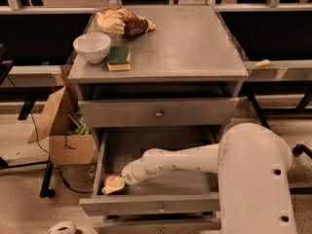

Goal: Pick apple from middle drawer and place on counter

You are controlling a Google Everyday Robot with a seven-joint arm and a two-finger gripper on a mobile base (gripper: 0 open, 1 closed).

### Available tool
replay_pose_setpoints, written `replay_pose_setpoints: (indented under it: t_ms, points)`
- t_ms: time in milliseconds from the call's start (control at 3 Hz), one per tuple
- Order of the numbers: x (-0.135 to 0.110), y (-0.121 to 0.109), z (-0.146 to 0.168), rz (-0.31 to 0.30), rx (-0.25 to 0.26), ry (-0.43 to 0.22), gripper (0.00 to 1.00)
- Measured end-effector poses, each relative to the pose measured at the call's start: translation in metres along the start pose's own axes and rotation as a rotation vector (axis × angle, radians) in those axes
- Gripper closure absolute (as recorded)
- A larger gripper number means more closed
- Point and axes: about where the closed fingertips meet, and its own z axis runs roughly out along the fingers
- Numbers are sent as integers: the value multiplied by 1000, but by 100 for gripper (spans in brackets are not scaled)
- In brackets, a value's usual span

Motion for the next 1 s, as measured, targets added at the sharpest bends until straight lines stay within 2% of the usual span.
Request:
replay_pose_setpoints:
  t_ms: [333, 1000]
  points:
    - [-1, 4, 6, 2, -10, 13, 18]
    - [-2, 6, 19, -5, -42, 35, 67]
